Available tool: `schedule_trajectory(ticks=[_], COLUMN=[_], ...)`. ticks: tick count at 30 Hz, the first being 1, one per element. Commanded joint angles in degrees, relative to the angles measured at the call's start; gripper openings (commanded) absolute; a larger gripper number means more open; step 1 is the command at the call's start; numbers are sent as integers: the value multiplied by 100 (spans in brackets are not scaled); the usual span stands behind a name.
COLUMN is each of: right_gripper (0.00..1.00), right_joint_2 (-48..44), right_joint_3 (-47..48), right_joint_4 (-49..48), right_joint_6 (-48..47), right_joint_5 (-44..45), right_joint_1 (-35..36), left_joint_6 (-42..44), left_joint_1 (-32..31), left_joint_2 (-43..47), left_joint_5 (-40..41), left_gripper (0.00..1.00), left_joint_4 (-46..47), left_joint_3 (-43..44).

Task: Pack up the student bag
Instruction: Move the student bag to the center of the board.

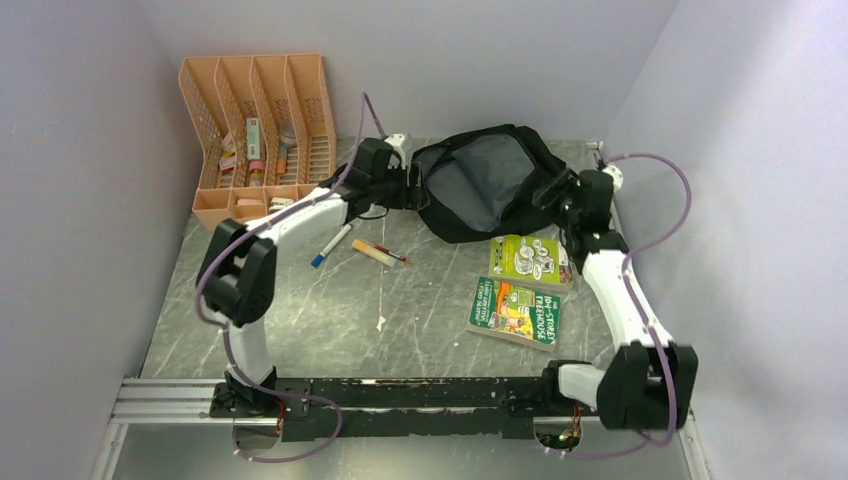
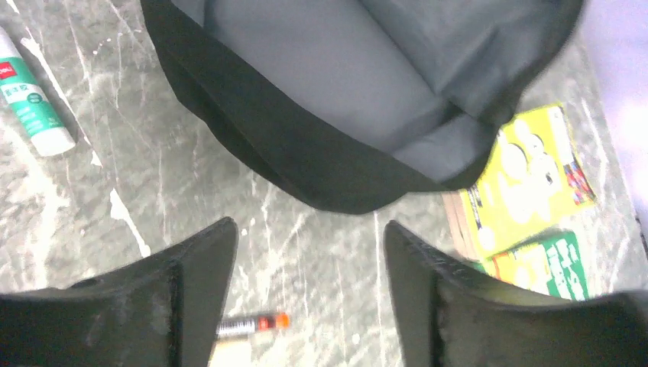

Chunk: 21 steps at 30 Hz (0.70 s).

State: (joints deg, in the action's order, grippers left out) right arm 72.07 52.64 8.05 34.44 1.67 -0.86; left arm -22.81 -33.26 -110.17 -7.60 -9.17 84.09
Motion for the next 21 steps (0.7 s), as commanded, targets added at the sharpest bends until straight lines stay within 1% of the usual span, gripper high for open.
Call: schedule_trajectory(ticks=[1, 2, 3, 4, 7, 10, 13, 17, 21], right_gripper=[62, 65, 66, 68, 75, 77, 80, 81, 82], right_joint_2=[-972, -1200, -1414, -1634, -2197, -2553, -2683, -2632, -2601], right_joint_3=[-678, -835, -979, -1116, -1541, -1901, -2168, -2455, -2651], right_joint_4=[726, 935, 1088, 1242, 1620, 1892, 2093, 2035, 1961], right_joint_6=[58, 157, 249, 344, 667, 900, 1141, 1256, 1270], right_joint_5=[672, 736, 808, 865, 1119, 1470, 1692, 1559, 1481], right_joint_1=[-40, -38, -37, -42, -45, -45, -45, -56, -67], left_joint_6=[-42, -85, -98, -113, -116, -85, -123, -92, 30], left_joint_1=[-32, -34, -32, -35, -35, -36, -47, -120, -249], left_joint_2=[888, 1057, 1206, 1344, 1654, 1908, 2087, 2100, 1989], left_joint_5=[-429, -465, -515, -570, -787, -971, -1141, -1156, -950], left_gripper=[84, 91, 96, 97, 97, 97, 97, 97, 95], left_joint_4=[608, 648, 702, 747, 822, 871, 1228, 1219, 930], left_joint_3=[-885, -1094, -1381, -1575, -2055, -2477, -2815, -2931, -2734])
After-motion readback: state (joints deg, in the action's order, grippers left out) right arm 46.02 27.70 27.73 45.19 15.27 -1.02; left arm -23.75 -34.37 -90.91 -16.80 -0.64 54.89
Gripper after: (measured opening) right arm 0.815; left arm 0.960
